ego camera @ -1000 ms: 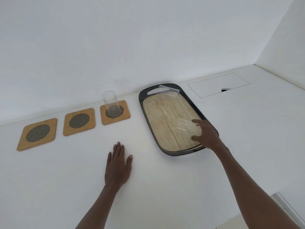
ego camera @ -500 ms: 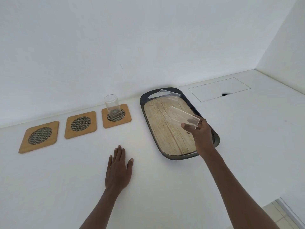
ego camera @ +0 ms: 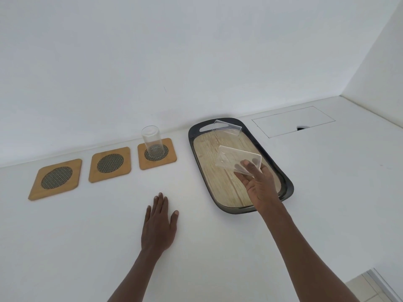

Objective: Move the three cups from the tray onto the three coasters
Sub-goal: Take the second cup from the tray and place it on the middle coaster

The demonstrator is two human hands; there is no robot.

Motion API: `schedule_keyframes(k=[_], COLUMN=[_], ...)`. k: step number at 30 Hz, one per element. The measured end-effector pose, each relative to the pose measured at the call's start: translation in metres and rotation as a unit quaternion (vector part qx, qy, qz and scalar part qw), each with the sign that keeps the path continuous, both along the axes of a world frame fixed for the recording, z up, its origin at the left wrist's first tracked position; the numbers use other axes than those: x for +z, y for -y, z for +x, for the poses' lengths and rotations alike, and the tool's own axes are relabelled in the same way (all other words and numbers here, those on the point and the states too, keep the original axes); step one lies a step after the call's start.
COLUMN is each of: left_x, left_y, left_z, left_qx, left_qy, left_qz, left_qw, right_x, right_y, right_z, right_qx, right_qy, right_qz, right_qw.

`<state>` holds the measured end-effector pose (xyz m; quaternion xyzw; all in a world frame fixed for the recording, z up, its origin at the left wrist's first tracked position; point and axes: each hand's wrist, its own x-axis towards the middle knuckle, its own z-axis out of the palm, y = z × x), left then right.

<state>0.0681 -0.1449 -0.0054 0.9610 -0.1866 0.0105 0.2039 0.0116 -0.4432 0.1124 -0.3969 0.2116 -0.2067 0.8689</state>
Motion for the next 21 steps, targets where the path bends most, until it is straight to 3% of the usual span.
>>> schedule_keyframes(k=[21], left_x=[0.006], left_y=[-0.031], left_z=[0.003], left_qx=[0.000], left_qy=[-0.018], left_qz=[-0.039], left_qw=[0.999], right_x=[0.030], right_y=[-0.075], right_z=[0.037], right_qx=[0.082], right_qy=[0.028], right_qz=[-0.047], right_qw=[0.995])
